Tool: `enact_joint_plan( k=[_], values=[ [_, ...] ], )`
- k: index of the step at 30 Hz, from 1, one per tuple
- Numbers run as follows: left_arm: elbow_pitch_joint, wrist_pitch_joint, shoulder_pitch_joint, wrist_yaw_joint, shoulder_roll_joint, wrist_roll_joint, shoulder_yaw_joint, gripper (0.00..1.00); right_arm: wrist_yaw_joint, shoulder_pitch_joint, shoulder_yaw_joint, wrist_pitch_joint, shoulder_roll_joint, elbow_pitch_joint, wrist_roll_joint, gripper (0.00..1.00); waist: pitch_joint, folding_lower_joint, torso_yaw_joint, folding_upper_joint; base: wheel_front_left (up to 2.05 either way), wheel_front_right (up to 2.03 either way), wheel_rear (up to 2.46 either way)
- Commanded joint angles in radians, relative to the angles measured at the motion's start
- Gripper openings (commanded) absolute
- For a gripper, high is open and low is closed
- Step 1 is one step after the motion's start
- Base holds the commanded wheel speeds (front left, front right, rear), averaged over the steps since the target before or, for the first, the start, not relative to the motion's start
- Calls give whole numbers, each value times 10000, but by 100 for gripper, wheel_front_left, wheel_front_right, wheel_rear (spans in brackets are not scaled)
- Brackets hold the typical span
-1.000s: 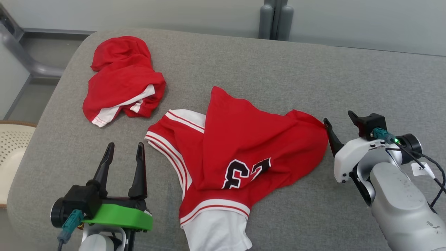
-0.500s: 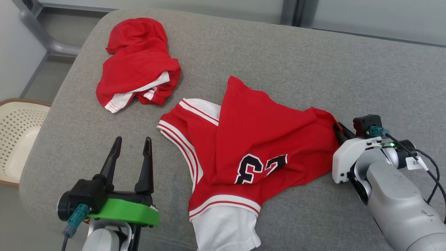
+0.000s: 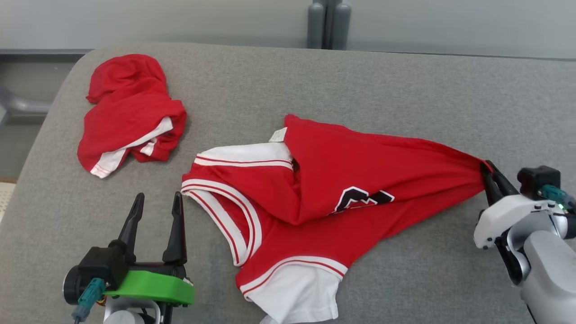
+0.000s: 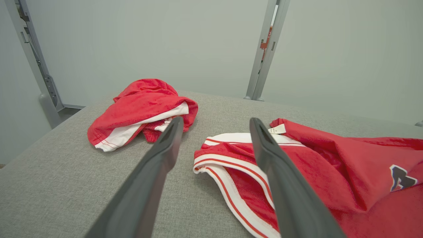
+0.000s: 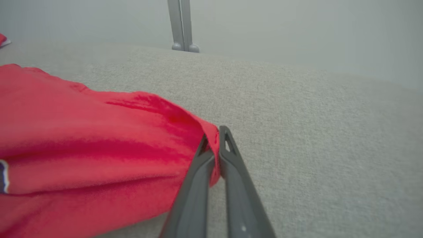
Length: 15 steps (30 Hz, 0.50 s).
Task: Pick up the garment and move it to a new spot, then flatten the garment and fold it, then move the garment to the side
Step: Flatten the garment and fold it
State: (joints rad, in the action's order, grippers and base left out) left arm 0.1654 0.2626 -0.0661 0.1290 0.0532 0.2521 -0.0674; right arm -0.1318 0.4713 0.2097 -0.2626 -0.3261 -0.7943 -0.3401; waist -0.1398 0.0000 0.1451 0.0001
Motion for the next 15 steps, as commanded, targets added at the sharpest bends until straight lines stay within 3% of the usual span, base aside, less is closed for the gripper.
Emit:
enact_joint_plan(
  k=[1, 5, 9, 10, 11, 15],
  values=[
    [0, 33, 136, 29, 27, -62, 34, 100, 20, -479, -253, -27, -93, 371, -98, 0, 276, 0, -532, -1, 0, 0, 0],
    [-18, 33, 156, 29, 12, -66, -5, 100, 20, -1674, -1080, -28, -311, 1213, -154, 0, 292, 0, -652, -1, 0, 0, 0],
    [-54, 31, 173, 29, -1, -24, -33, 100, 19, -2728, -1825, 72, -94, 1908, -162, 0, 214, 0, -712, -1, 0, 0, 0],
    [-55, 33, 170, 29, -2, -11, -36, 100, 19, -2889, -1936, 122, -61, 2068, -148, 33, 196, 0, -724, -1, 0, 0, 0],
    [-51, 33, 160, 29, -5, -2, -37, 100, 19, -3045, -2051, 161, -52, 2247, -70, 100, 177, 0, -735, -1, 0, 0, 0],
    [-18, 33, 139, 29, -10, 4, 22, 100, 19, -3088, -2195, 263, 111, 3129, 392, 100, 178, 0, -753, -1, 0, 0, 0]
  ],
)
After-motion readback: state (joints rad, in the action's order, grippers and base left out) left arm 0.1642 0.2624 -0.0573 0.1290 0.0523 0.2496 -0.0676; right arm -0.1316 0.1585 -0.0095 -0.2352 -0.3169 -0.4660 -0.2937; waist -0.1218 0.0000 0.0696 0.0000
